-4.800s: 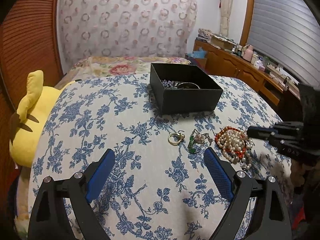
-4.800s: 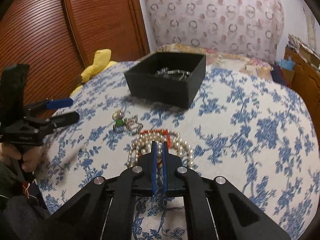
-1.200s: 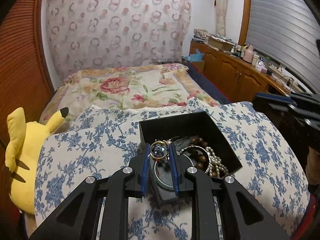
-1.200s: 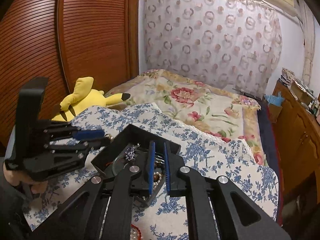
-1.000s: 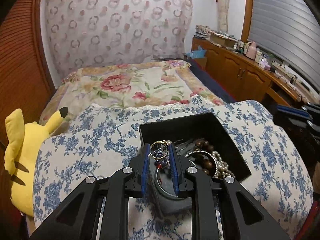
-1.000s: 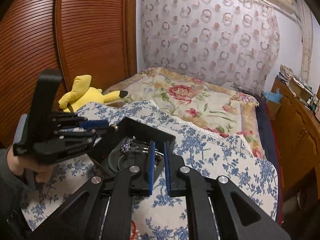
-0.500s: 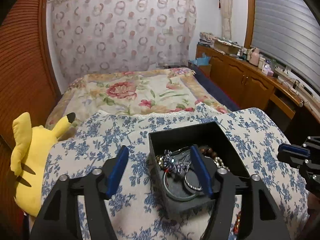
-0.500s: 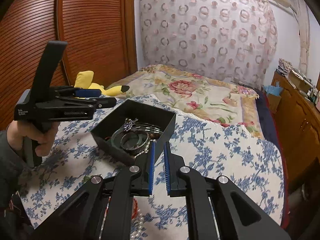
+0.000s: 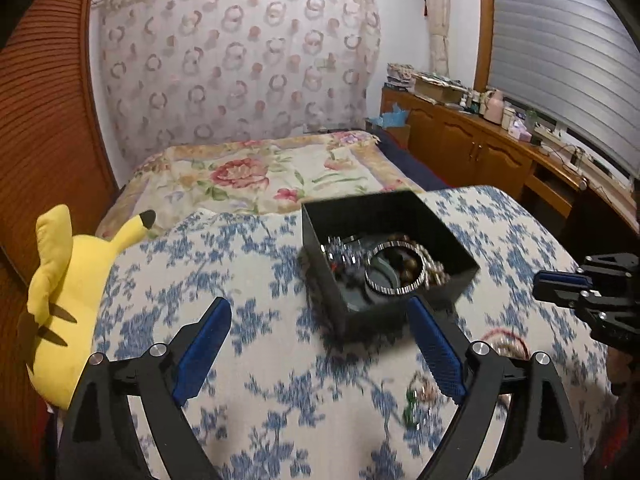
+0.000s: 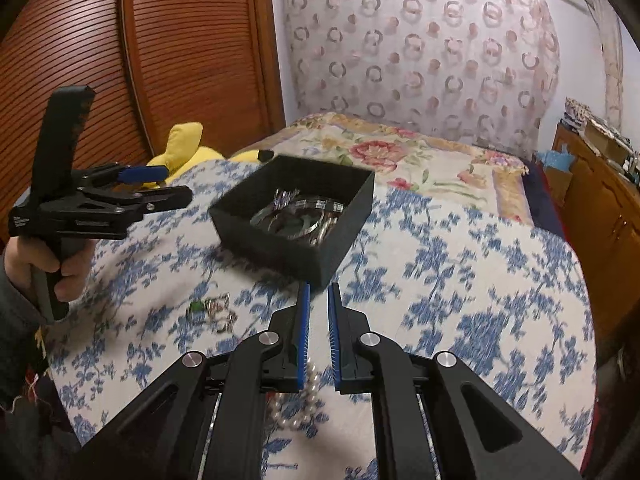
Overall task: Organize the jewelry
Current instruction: 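Grasp the red-string pearl bracelet with the right tool, then grasp the green jade pendant necklace with the left tool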
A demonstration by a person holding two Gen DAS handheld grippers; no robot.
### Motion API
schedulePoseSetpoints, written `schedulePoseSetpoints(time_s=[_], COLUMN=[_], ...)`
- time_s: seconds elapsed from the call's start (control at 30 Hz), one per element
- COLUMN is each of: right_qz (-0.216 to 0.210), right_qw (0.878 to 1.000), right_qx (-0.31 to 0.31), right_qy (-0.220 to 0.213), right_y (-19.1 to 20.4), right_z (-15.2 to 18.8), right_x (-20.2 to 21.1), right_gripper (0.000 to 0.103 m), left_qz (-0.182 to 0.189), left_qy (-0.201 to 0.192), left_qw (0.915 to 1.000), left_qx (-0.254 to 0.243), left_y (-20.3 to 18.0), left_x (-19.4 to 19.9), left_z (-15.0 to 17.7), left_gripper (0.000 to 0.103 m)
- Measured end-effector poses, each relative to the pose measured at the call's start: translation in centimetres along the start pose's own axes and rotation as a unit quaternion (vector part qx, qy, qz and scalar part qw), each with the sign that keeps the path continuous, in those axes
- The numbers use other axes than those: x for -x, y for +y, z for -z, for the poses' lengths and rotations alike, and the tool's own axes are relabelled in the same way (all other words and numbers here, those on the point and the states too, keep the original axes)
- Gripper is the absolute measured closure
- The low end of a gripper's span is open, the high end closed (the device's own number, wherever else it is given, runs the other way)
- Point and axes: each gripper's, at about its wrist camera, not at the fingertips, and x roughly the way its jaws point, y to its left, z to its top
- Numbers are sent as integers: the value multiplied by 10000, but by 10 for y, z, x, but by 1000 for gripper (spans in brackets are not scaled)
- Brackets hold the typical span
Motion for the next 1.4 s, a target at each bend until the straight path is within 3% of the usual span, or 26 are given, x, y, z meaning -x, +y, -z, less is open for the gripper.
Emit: schedulePoseSetpoints(time_s=[0.03,0.1,0.13,0.57,0.63,0.67,0.77,0.97,1.03,1.1,1.2,1.3,1.4], right_qz=[-6,-30,-49,-363,-373,-357,-339,-290,-288,-263,-249,-251,-244], right_qw=[10000,9999,9999,9972,9972,9973,9980,9992,9993,9993,9994,9994,9994], right_qx=[2,-16,-35,-176,-163,-137,-99,-18,-22,-13,0,-8,-1], right_qy=[48,103,127,632,631,623,529,279,249,250,254,256,247], right_y=[2,3,4,9,10,11,12,14,12,12,13,13,14], right_z=[3,9,12,31,32,32,29,19,17,17,18,18,18], right_x=[-2,-5,-7,-29,-29,-29,-26,-16,-14,-14,-14,-15,-14], right_gripper=[90,73,71,71,76,89,99,100,100,100,100,99,99], left_qz=[17,53,61,285,324,344,406,497,554,618,680,764,738], left_qy=[20,73,89,560,607,639,718,779,787,856,891,919,994], left_qw=[10000,10000,9999,9978,9974,9970,9961,9951,9946,9936,9931,9924,9918], left_qx=[-9,-34,-43,-204,-237,-258,-299,-362,-396,-399,-357,-303,-326], left_y=[-1,-2,-2,-18,-20,-22,-26,-34,-38,-41,-41,-42,-43], left_x=[2,4,5,-5,-6,-7,-8,-10,-12,-15,-20,-25,-31], left_z=[4,13,16,57,59,60,63,64,64,63,62,59,58], left_gripper=[17,17,17,17,17,17,17,17,23,41,57,71,79])
